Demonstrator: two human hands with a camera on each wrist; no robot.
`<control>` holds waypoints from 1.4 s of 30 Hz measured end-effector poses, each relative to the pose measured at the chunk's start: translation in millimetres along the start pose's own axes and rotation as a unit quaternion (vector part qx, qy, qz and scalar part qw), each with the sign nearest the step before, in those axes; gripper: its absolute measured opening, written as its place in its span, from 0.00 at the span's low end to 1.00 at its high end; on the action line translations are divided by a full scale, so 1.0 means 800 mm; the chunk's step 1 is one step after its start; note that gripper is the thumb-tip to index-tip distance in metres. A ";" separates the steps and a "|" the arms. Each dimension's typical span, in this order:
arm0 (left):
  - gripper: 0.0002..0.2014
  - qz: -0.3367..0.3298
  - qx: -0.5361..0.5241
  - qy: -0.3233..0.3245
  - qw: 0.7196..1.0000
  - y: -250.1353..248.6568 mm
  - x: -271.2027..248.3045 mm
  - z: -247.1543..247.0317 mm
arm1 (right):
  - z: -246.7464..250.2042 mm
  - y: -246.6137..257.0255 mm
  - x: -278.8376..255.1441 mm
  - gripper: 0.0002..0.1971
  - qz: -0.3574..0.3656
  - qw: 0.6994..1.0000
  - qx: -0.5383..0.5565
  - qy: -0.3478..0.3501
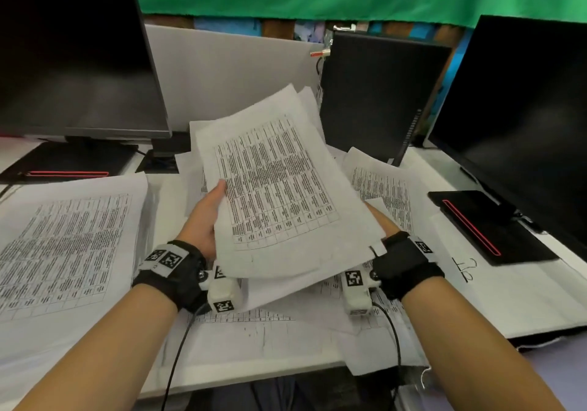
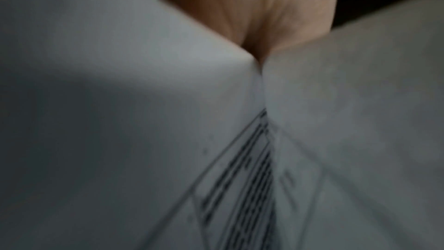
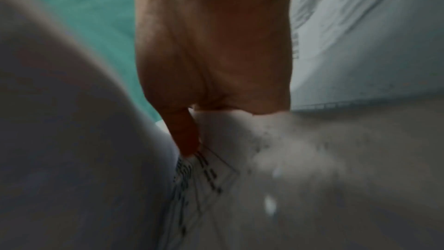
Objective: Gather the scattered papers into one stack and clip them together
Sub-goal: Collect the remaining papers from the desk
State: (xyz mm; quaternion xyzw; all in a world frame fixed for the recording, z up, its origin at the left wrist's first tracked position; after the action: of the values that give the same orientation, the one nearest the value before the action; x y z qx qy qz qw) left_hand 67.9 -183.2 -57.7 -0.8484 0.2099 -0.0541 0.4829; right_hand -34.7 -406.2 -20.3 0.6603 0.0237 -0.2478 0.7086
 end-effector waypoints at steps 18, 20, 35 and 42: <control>0.17 -0.433 0.302 -0.033 0.849 -0.170 -0.066 -0.060 | -0.055 0.133 -0.034 0.27 0.253 0.963 -0.041 0.088; 0.07 -0.432 0.309 -0.017 0.847 -0.178 -0.072 -0.080 | -0.058 0.154 -0.047 0.23 0.287 0.957 -0.007 0.041; 0.07 -0.124 0.361 -0.011 0.924 -0.053 -0.005 0.024 | -0.068 0.006 0.038 0.24 0.060 0.994 -0.053 0.081; 0.16 -0.108 0.288 -0.235 0.922 -0.032 -0.011 0.107 | 0.043 -0.035 0.106 0.55 -0.085 0.940 -0.275 -0.184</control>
State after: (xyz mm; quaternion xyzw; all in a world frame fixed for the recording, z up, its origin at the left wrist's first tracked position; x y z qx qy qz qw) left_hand 92.9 -100.2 -80.2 -0.6785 -0.0275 0.0370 0.7331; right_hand 19.1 -465.9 -72.6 0.3782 0.0157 -0.4079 0.8309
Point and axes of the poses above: each hand's wrist, its own x-axis towards the middle knuckle, its own z-axis out of the back of the hand, y = z × x, the point moved 8 cm from there along x, towards the middle knuckle, and after that the axes turned 9 degrees about -z, right-handed, at the moved point
